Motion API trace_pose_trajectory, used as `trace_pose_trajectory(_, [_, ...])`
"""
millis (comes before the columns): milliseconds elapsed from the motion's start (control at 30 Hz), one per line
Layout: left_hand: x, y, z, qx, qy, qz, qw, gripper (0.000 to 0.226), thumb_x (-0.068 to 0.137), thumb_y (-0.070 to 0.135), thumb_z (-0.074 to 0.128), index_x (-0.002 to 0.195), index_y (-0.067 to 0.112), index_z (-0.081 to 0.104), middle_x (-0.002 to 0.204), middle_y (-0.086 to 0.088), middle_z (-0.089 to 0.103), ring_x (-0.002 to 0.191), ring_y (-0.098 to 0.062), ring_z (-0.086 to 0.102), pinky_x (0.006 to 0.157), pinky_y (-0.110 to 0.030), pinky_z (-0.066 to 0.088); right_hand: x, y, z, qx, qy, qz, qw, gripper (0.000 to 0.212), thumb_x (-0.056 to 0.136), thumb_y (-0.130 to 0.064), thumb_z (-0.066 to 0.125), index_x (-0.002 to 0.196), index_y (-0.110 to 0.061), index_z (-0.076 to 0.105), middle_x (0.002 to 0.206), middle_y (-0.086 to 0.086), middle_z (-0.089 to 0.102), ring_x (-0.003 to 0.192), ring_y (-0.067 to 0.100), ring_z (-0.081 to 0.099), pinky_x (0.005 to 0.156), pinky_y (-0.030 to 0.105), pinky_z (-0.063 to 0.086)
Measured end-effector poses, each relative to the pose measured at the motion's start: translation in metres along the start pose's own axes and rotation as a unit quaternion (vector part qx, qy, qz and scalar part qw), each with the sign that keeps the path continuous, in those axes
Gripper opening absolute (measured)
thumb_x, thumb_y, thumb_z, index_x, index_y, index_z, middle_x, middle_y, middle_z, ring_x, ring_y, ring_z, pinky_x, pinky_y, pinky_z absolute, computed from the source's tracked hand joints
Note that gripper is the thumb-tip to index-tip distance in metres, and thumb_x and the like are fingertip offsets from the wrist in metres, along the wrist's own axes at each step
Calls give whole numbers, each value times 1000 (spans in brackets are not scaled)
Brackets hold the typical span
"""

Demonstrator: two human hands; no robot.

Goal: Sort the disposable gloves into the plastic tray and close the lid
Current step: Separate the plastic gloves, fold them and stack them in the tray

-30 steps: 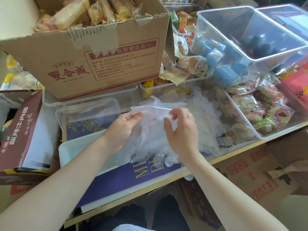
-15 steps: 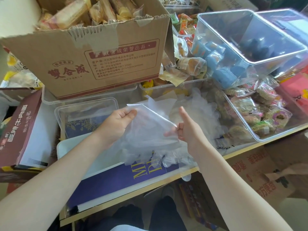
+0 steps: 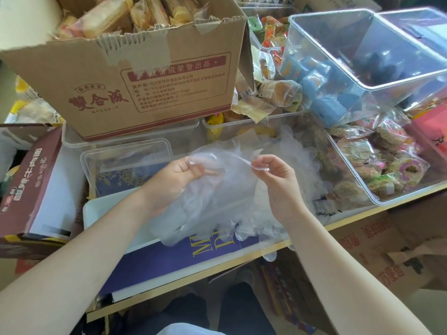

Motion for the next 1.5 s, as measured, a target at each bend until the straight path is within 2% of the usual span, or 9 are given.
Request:
trace_pose_trajectory(100, [-1, 2, 1, 2, 3, -1, 1000, 20, 97, 11, 42, 106, 15, 59, 91, 12, 73, 97, 5, 62, 77, -3, 41, 8, 8, -2, -29, -12, 22, 999, 20, 83, -7, 67, 95, -21, 60, 118, -2, 58, 107, 12, 53, 95, 28, 42])
trace_pose_trajectory(167, [-2, 5, 1, 2, 0, 9, 1000, 18, 92, 15, 45, 104, 16, 60, 93, 12, 73, 100, 4, 62, 78, -3, 39, 11, 20, -1, -54, -38, 84, 994, 54, 78, -26, 74, 124, -28, 46, 141, 2, 42, 124, 15, 42, 105, 33, 35])
trace_pose_trajectory(267, [-4, 13, 7, 8, -28, 22, 999, 23, 85, 24, 49, 103, 15, 60, 97, 7, 73, 103, -2, 62, 83, -6, 39, 17, 29, 5, 26, -151, 136, 979, 94, 53, -54, 85, 129, -13, 47, 122, 7, 59, 112, 22, 54, 101, 37, 39])
trace_pose_trajectory(567, [8, 31, 7, -13, 45, 57, 997, 18, 85, 25, 52, 100, 16, 52, 100, 3, 73, 89, -15, 67, 84, -26, 49, 35, -7, -3, -61, -212, 40, 975, 12, 77, -1, 69, 80, -12, 65, 70, -9, 70, 70, 6, 64, 69, 19, 49])
trace_pose_trajectory(733, [17, 29, 9, -4, 58, 36, 998, 23, 96, 7, 45, 117, 16, 47, 105, 3, 72, 95, -13, 67, 81, -21, 49, 44, -16, -4, -118, -208, -7, 971, 18, 88, -5, 61, 73, -14, 65, 59, -9, 67, 56, 7, 56, 55, 17, 41])
trace_pose_trajectory(1000, [19, 6, 4, 238, 43, -80, 967, 55, 56, 80, 55, 76, 29, 59, 66, 19, 61, 62, -1, 55, 70, -29, 43, 70, -24, -28, -129, -159, -19, 979, 36, 99, -19, 45, 75, 6, 55, 66, 10, 51, 56, 9, 44, 49, 16, 33])
trace_pose_trajectory(1167, [22, 11, 10, 147, 103, -22, 983, 58, 57, 73, 64, 72, 19, 45, 55, 12, 46, 50, -6, 38, 49, -20, 30, 74, -21, -30, -120, -178, 54, 975, 29, 99, -29, 41, 76, -19, 56, 59, -7, 55, 50, 5, 48, 44, 18, 30])
trace_pose_trajectory(1333, [23, 8, 11, 18, 159, -3, 987, 32, 76, 36, 67, 84, 11, 50, 65, 4, 56, 57, -8, 47, 54, -19, 36, 74, -14, -30, -110, -209, 21, 971, 5, 85, 2, 62, 87, -1, 59, 57, -4, 64, 50, 7, 58, 52, 16, 44])
trace_pose_trajectory(1500, [14, -4, 26, -48, -15, -138, 989, 20, 77, 18, 66, 85, 1, 57, 72, -7, 64, 63, -18, 61, 58, -22, 48, 76, -16, -33, -109, -235, 0, 966, 15, 88, 4, 57, 76, -5, 59, 57, -3, 63, 53, 9, 56, 59, 18, 46])
Point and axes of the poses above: each hand's wrist, its own x-axis towards the middle knuckle, its own z-axis out of the palm, y = z × x, the point moved 6 cm from there along x, towards the middle knuckle
